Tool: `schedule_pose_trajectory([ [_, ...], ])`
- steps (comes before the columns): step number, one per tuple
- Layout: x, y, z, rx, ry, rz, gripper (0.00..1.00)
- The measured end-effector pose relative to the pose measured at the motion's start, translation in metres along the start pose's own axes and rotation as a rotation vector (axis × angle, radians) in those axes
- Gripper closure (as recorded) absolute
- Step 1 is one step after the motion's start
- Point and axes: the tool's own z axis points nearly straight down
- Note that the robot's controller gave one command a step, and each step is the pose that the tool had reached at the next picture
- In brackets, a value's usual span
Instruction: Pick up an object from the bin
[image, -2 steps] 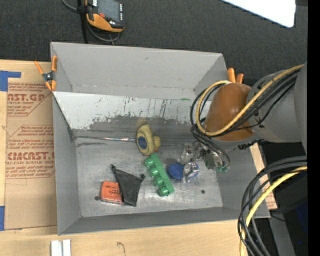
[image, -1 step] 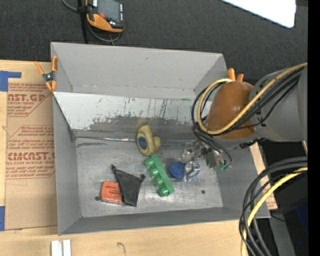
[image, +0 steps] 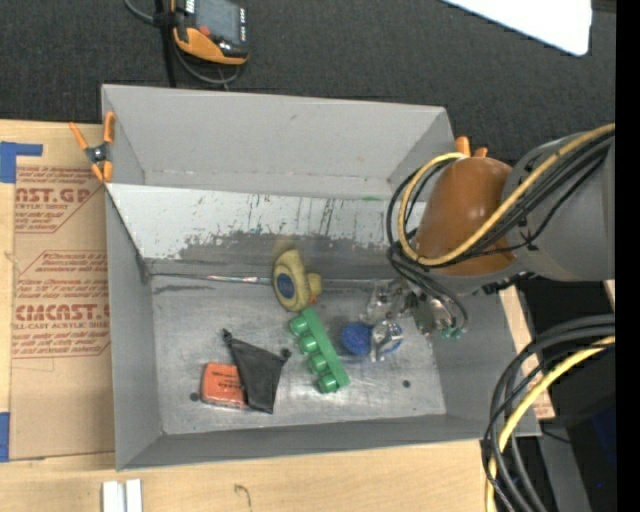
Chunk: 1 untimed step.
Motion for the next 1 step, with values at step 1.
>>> schedule_pose_trajectory([
  [1, -0.0010, -0.0001, -0.0117, 0.001, -0.004, 0.000, 1.00],
])
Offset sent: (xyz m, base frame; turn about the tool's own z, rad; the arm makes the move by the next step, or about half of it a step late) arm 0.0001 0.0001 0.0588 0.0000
